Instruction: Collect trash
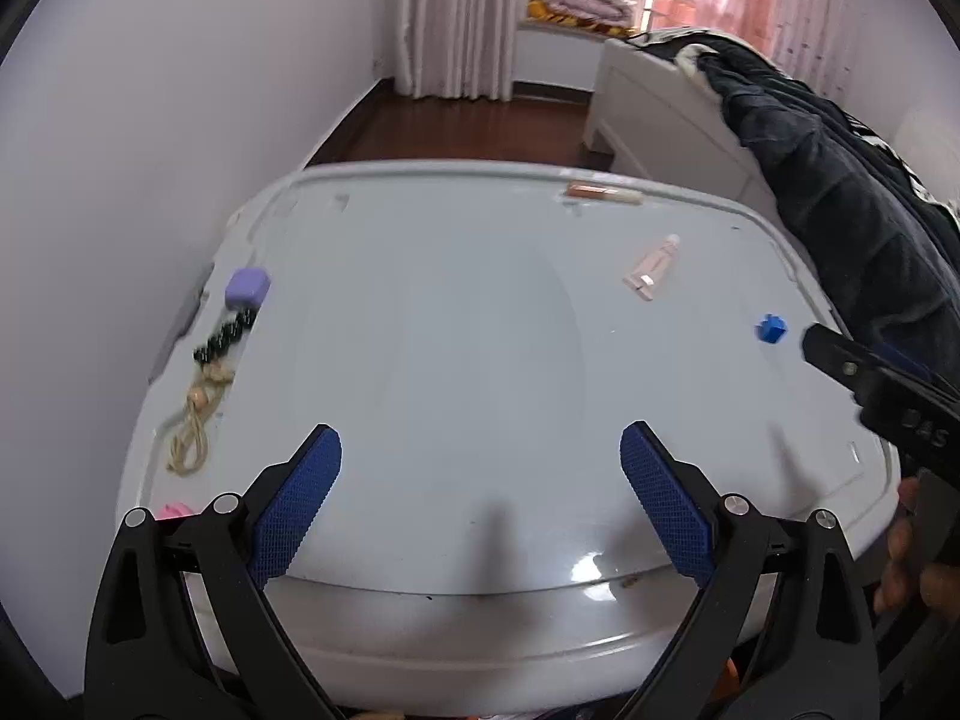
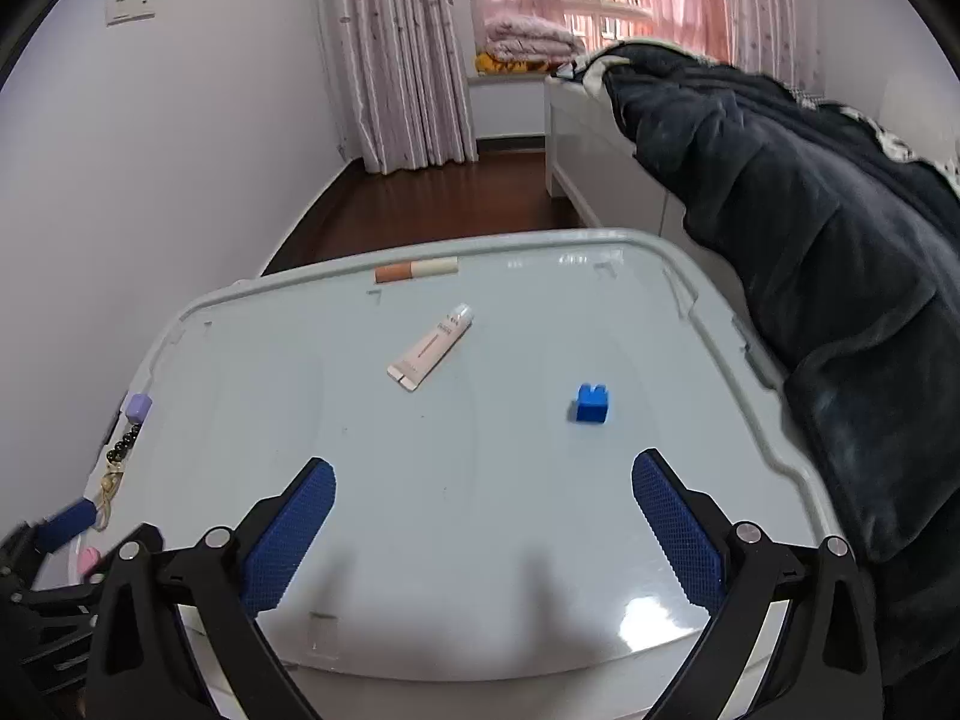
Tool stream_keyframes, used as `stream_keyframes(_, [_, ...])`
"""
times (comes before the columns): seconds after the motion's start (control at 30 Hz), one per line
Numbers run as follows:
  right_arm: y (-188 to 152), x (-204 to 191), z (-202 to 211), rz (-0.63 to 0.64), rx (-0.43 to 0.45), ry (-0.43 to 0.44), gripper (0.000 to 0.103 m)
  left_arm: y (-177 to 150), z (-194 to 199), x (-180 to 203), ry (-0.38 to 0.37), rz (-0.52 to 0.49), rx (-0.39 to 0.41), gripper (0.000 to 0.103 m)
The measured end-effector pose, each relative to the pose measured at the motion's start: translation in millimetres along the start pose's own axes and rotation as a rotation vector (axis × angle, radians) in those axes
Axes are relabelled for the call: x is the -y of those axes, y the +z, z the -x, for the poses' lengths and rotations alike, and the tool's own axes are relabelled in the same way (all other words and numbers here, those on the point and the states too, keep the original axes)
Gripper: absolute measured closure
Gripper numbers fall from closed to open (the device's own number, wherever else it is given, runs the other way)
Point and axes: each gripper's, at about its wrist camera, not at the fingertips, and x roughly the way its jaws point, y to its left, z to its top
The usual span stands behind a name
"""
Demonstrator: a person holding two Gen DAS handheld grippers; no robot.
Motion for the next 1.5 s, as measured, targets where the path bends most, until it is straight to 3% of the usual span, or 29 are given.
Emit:
stream_keyframes(0.33, [-14, -21, 5, 0.096, 0.035, -0.041, 0.005, -5, -9, -5, 0.024, 0.022, -0.028, 0.011])
stream_keyframes(0.97, [-19, -20, 2, 0.107, 0.015, -0.042, 0.005, -6, -19, -11, 0.055, 0.038, -0.058, 0.011])
stream_keyframes(1.13, [-20, -21, 0, 0.111, 0.006, -0.041, 0.005, -7, -20, -17, 0.049, 0.084, -0.071, 0.011])
stream_keyframes(1.3, [-21, -21, -1, 0.112, 0.003, -0.04, 0.005, -8, -20, -20, 0.096, 0.096, -0.068, 0.009])
stream_keyframes(1.5, [-22, -22, -1, 0.116, 0.0, -0.041, 0.005, -9, -16, -18, 0.074, 0.08, -0.048, 0.009])
